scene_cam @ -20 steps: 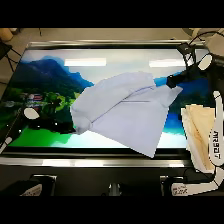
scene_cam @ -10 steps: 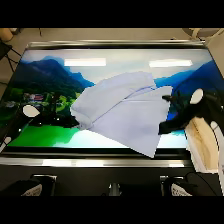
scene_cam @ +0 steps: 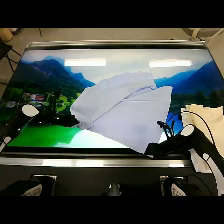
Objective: Fold the shirts.
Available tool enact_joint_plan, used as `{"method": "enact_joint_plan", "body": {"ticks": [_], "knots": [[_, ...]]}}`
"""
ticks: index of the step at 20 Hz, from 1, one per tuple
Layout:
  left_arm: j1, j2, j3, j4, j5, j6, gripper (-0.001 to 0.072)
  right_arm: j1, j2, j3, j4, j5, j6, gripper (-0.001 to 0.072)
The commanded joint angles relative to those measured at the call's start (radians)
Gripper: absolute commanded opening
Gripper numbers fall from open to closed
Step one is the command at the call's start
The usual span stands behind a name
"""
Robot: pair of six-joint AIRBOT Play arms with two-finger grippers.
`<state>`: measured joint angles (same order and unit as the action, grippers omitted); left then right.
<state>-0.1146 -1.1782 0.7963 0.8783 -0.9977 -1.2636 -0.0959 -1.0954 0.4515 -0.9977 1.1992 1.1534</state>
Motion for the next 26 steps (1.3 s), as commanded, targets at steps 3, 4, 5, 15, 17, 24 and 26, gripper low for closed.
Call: {"method": "enact_joint_plan", "body": {"ticks": [3, 4, 5, 15, 17, 24, 26], "knots": [[0.002, 0.015, 0.011, 0.003, 0.002, 0.047, 0.0021, 0.0, 0.007, 0.005, 0.166, -0.223, -0.095, 0.0025], [0.005, 0.034, 0.033, 0.019, 0.002, 0.053, 0.002, 0.0, 0.007, 0.062, 0.146, -0.184, -0.166, 0.0024], [0.014, 0.06, 0.066, 0.043, 0.002, 0.052, 0.002, 0.0, 0.009, 0.153, 0.1, -0.116, -0.22, 0.0024], [0.182, 0.47, 0.956, 0.141, 0.398, -0.057, 0.0021, 0.0, 0.259, 1.474, -0.252, -0.171, -0.154, 0.0025], [0.182, 0.51, 1.023, 0.087, 0.436, -0.057, 0.0021, 0.0, 0.298, 1.532, -0.251, -0.143, -0.147, 0.0025], [0.182, 0.506, 1.026, 0.118, 0.411, -0.064, 0.0021, 0.0, 0.292, 1.533, -0.242, -0.018, -0.072, 0.0025], [0.182, 0.463, 1.026, 0.146, 0.342, -0.065, 0.0021, 0.0, 0.253, 1.532, -0.236, 0.053, -0.006, 0.0025]]}}
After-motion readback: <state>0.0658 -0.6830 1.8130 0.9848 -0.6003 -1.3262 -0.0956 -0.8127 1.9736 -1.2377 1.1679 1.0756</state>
